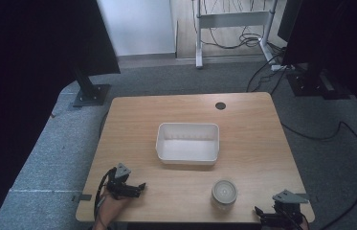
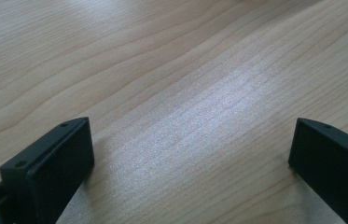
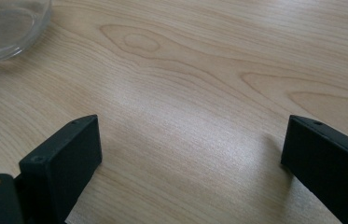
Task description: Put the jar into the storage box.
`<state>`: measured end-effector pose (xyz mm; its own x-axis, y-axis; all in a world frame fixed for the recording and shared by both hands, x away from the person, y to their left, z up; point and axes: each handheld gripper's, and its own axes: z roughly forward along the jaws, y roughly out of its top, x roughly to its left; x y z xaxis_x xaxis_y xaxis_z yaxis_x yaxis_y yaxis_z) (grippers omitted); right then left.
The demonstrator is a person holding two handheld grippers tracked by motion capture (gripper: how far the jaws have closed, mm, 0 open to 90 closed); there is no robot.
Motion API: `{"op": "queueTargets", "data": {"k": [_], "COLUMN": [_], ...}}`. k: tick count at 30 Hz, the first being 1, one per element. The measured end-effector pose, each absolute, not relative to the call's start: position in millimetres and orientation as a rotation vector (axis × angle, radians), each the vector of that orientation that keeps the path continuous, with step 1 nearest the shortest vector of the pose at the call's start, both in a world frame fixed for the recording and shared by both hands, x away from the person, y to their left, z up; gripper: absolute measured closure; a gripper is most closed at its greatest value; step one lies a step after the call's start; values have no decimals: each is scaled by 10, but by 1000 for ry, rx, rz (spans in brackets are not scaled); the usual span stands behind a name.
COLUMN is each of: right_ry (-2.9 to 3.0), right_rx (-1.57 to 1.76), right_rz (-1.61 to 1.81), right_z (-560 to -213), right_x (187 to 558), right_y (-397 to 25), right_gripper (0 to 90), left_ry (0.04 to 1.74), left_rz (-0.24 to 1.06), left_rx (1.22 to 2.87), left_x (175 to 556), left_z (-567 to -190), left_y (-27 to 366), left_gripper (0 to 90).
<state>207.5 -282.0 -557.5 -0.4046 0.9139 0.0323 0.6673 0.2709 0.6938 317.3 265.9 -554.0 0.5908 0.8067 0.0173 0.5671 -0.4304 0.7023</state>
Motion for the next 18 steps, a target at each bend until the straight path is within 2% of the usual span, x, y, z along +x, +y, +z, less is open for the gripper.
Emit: {"op": "queueTargets", "data": {"k": [18], "right_ry": [2185], "right_rx": [1427], "right_rz": [873], "right_z": [-5585], "right_x": [2079], "right_y": [-2799], "right_gripper": [0], "left_ry": [1084], "left_rz": [467], "left_rx": [2157], "left_x": [3173], "left_z": [-5540], "left_y": [2659], "left_gripper": [0]}}
